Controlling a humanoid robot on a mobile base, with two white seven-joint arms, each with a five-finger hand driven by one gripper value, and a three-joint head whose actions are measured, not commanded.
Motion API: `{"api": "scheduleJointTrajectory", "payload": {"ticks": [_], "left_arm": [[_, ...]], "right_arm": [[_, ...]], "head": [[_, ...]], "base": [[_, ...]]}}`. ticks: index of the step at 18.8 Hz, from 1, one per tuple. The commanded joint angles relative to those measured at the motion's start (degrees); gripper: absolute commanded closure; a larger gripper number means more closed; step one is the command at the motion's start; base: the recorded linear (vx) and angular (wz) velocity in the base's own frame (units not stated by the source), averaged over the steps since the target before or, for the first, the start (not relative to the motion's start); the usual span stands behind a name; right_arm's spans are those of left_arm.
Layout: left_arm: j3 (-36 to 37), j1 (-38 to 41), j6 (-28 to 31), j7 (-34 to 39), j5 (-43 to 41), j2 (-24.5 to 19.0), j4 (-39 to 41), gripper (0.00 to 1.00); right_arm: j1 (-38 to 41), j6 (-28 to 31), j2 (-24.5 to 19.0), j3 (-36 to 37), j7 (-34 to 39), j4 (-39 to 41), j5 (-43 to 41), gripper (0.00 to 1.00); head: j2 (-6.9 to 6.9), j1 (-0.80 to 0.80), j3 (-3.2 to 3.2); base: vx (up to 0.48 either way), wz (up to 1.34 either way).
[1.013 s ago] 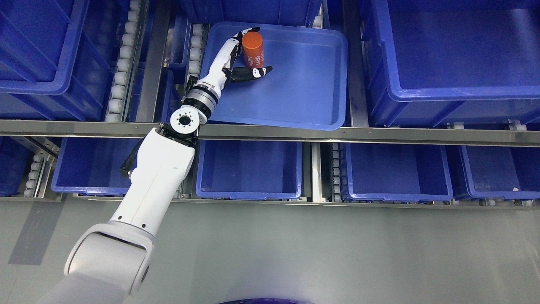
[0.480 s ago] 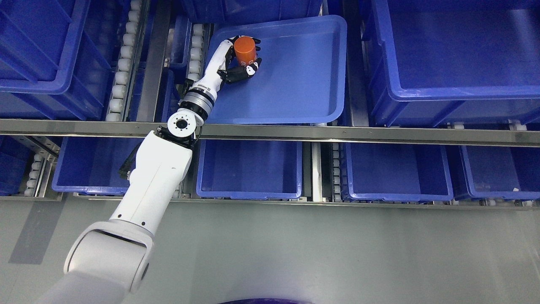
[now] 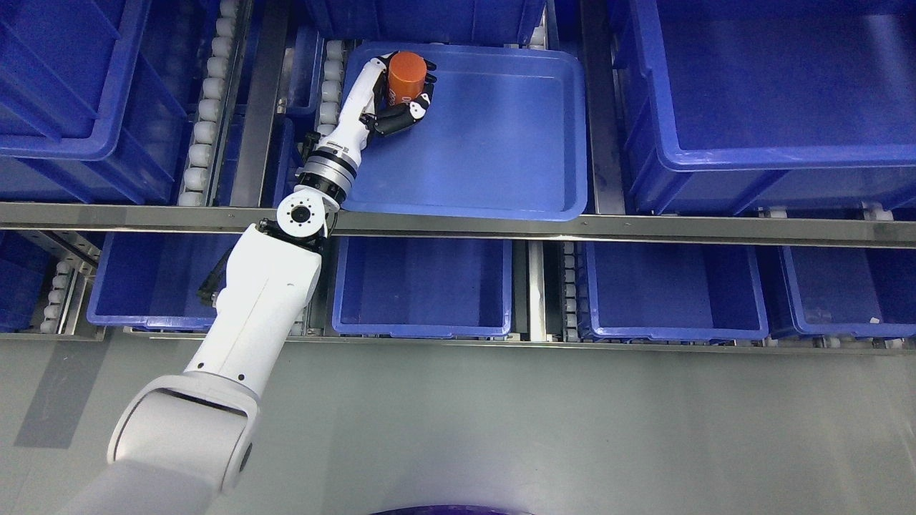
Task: Grab orange capacitor from left shelf to right desk
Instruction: 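Close the left hand around the orange container, then lift the orange container up out of the blue tray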
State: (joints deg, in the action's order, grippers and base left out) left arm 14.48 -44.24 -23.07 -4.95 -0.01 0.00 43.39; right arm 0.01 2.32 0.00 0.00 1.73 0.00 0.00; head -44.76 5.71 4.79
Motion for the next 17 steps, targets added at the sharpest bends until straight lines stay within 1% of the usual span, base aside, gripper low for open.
{"api": "scheduleJointTrajectory", "payload": {"ticks": [1,5,8,10,13,17], "left_arm": [[-3.49,-0.67,-1.19,-0.15,2.29,-1.0,5.27,1.0],[-7.0,0.73,-2.5,-0.42,4.14,-1.0,15.2,0.99],[-9.03,6.51,-6.89,-0.42,5.28,-1.0,23.46,0.99],[-9.47,12.57,-9.09,-0.42,5.55,-1.0,31.63,0.99],[-10.0,18.73,-9.89,-0.42,6.34,-1.0,40.95,0.99],[-8.87,24.45,-10.06,-0.42,6.34,-1.0,49.05,0.99]], "right_arm": [[1.92,-0.03,1.0,0.62,0.02,1.32,0.0,0.0],[1.92,-0.03,1.0,0.7,0.02,1.32,0.0,0.0],[1.92,-0.03,1.0,0.62,0.02,1.32,0.0,0.0],[1.92,-0.03,1.0,0.62,0.02,1.32,0.0,0.0],[1.92,-0.03,1.0,0.7,0.02,1.32,0.0,0.0],[1.92,-0.03,1.0,0.7,0.02,1.32,0.0,0.0]], "head": [[0.0,0.0,0.0],[0.0,0.0,0.0],[0.0,0.0,0.0],[0.0,0.0,0.0],[0.0,0.0,0.0],[0.0,0.0,0.0]], "base": [[0.0,0.0],[0.0,0.0],[0.0,0.0],[0.0,0.0],[-0.007,0.04],[-0.058,0.12]]}}
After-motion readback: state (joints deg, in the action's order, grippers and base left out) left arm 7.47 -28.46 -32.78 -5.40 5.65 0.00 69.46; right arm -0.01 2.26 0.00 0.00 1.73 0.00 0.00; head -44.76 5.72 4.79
